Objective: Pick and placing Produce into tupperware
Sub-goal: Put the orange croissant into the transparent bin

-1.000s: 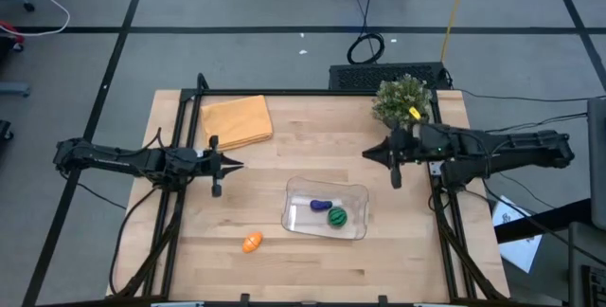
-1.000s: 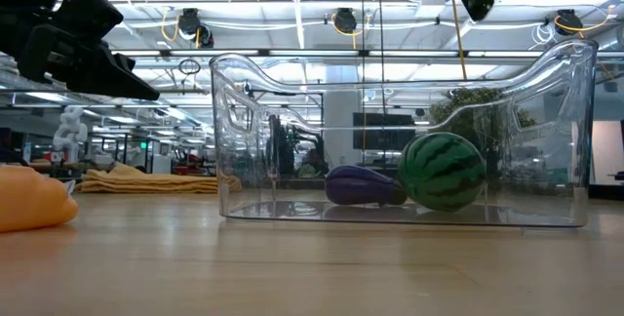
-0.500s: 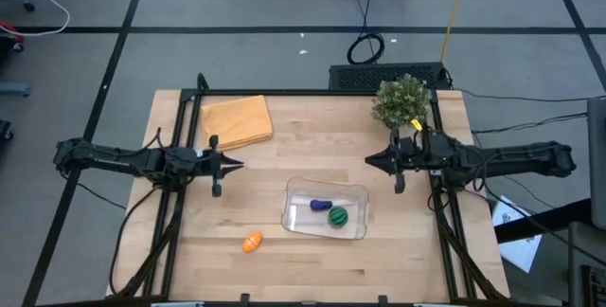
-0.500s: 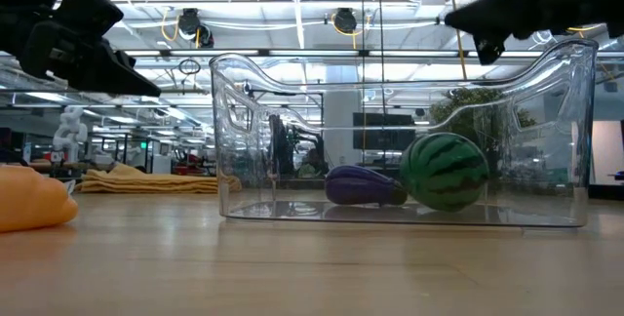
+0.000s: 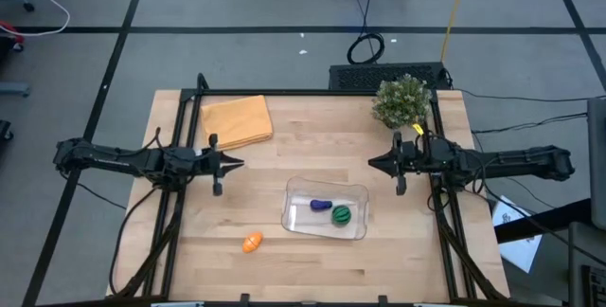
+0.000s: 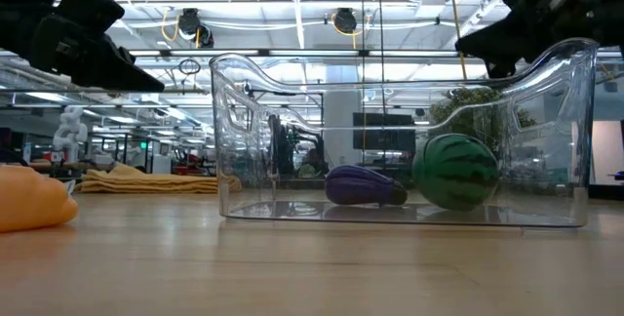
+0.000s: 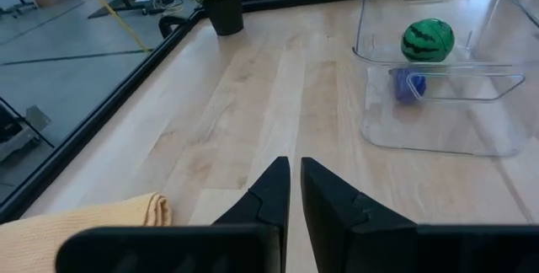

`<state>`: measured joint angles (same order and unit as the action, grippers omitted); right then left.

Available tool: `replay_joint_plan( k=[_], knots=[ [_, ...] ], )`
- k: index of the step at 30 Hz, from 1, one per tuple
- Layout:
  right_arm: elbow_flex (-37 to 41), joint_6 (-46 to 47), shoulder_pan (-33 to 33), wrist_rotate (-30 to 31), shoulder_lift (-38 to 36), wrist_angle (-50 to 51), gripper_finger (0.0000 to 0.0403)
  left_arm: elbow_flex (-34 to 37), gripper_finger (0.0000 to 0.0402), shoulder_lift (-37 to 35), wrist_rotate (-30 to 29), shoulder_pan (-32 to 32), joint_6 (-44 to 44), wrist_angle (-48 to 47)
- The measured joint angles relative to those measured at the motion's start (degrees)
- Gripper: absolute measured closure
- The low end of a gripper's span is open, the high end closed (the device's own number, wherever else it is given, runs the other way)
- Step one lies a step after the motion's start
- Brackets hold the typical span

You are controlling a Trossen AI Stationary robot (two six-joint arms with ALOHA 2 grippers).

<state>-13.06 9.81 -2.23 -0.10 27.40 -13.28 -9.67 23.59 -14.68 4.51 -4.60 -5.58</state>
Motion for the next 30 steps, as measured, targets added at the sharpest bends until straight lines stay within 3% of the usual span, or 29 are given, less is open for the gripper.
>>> replay_joint_plan(
  k=[5, 11, 19, 30],
  knots=[
    [4.5, -0.99, 0.03, -0.52, -0.53, -7.12, 0.0387, -0.01, 0.0364, 0.01, 1.14, -0.01, 0.74, -0.06],
    [8.49, -0.91, 0.05, -1.51, -0.53, -12.17, 0.0387, 0.0, 0.0364, 0.02, 12.21, 0.0, 0.52, 4.21],
    [9.44, -3.89, 0.05, -1.51, -0.53, -12.2, 0.0387, 0.0, 0.0364, 0.0, 19.32, 0.02, 4.55, 9.59],
    [9.49, -5.16, 0.05, -1.53, -0.51, -12.17, 0.0387, 0.0, 0.0364, 0.0, 18.69, 2.77, 5.61, 11.25]
  ],
)
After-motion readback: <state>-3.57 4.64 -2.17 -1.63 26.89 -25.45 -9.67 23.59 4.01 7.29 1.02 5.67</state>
